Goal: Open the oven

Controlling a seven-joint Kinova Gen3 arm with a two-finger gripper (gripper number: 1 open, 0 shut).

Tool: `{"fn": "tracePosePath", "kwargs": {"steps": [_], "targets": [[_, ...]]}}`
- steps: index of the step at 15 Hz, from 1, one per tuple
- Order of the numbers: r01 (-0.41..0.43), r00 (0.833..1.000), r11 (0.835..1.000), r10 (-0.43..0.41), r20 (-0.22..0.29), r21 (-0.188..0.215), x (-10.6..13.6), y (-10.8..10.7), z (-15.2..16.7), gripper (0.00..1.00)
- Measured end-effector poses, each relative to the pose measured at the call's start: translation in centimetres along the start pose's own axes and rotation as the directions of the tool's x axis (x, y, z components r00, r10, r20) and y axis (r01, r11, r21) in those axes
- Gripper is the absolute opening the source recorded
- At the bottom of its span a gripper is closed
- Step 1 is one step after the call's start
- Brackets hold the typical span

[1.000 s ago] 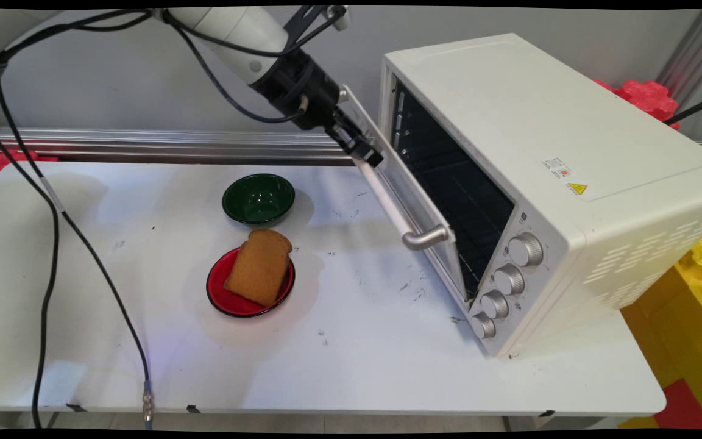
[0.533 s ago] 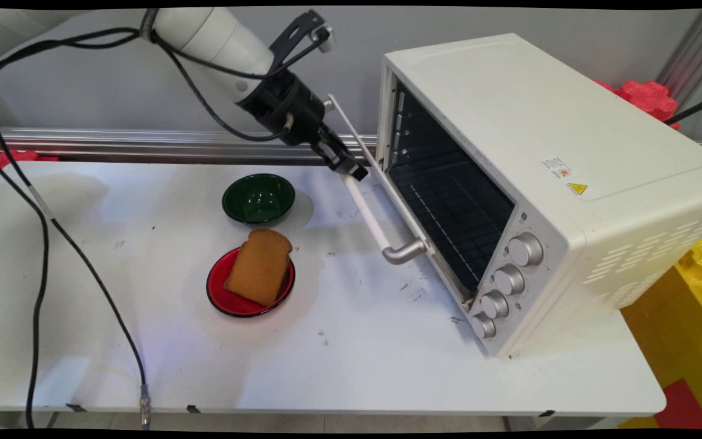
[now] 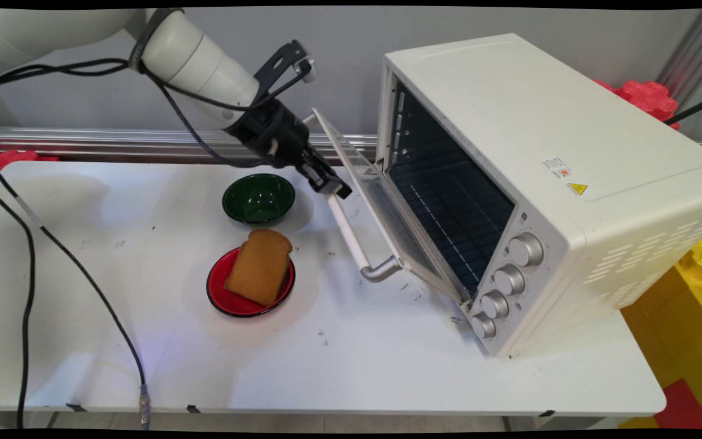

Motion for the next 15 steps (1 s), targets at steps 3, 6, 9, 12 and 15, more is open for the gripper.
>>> {"fn": "tracePosePath", "kwargs": {"steps": [3,6,9,12,15], "targets": [[0.001,1.0,1.0,-0.001,0.005,0.003,-1.3,0.0,0.3,0.0],[-0.001,1.0,1.0,0.001,0.008,0.006,-2.4,0.0,0.5,0.0],[-0.004,1.0,1.0,0.004,0.013,0.006,-3.7,0.0,0.6,0.0],[-0.007,1.0,1.0,0.007,0.018,0.005,-4.7,0.0,0.7,0.0],[-0.011,1.0,1.0,0.011,0.021,0.004,-5.4,0.0,0.6,0.0]]}}
